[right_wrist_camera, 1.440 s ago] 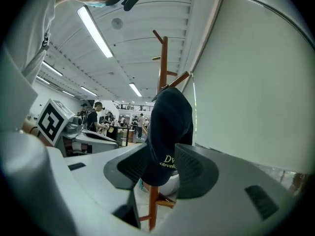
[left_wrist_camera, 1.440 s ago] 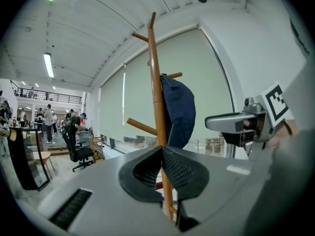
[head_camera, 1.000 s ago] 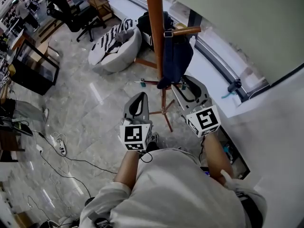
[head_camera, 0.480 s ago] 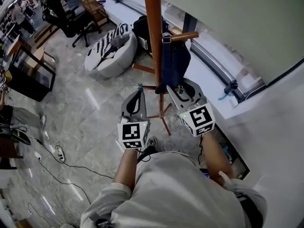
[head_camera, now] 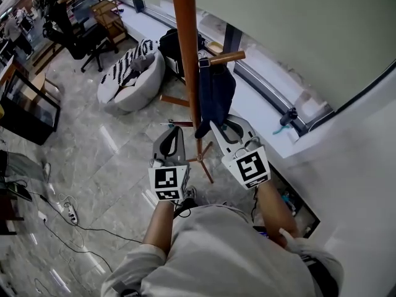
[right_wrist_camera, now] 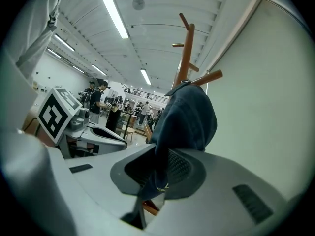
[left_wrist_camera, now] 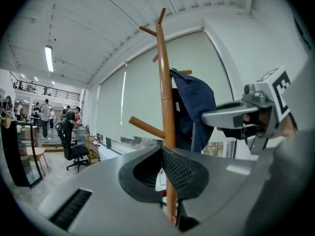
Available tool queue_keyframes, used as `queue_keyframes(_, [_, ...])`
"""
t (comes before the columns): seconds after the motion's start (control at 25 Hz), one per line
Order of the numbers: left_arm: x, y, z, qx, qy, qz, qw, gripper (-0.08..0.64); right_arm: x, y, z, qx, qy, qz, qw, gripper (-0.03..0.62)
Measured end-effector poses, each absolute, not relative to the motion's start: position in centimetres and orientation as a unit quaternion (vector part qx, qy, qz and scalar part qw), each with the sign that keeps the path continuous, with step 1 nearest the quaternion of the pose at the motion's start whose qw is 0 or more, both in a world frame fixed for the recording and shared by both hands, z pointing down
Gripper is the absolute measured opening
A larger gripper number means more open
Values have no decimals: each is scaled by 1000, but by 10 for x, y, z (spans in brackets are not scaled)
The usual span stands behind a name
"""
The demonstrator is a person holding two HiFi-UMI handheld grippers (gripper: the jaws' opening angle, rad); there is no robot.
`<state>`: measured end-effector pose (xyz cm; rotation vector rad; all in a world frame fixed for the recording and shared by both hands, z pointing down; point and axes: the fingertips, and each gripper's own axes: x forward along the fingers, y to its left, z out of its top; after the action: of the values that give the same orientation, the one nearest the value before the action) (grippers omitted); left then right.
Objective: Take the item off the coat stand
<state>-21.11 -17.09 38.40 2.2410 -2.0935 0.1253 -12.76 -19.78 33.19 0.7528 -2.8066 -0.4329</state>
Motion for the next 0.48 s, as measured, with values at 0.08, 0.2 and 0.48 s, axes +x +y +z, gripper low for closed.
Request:
queue_keyframes(0.08, [-208, -174, 388, 735, -676, 42, 35, 11, -126, -196, 330, 251, -950, -158, 98, 32])
queue_keyframes(0.2, [-204, -175, 393, 739, -672, 42, 36, 11, -124, -192, 327, 248, -947, -179, 98, 28])
queue_keyframes(0.48, [-201, -177, 393, 746, -664, 42, 41, 11, -121, -189, 313, 254, -937, -215, 103, 26])
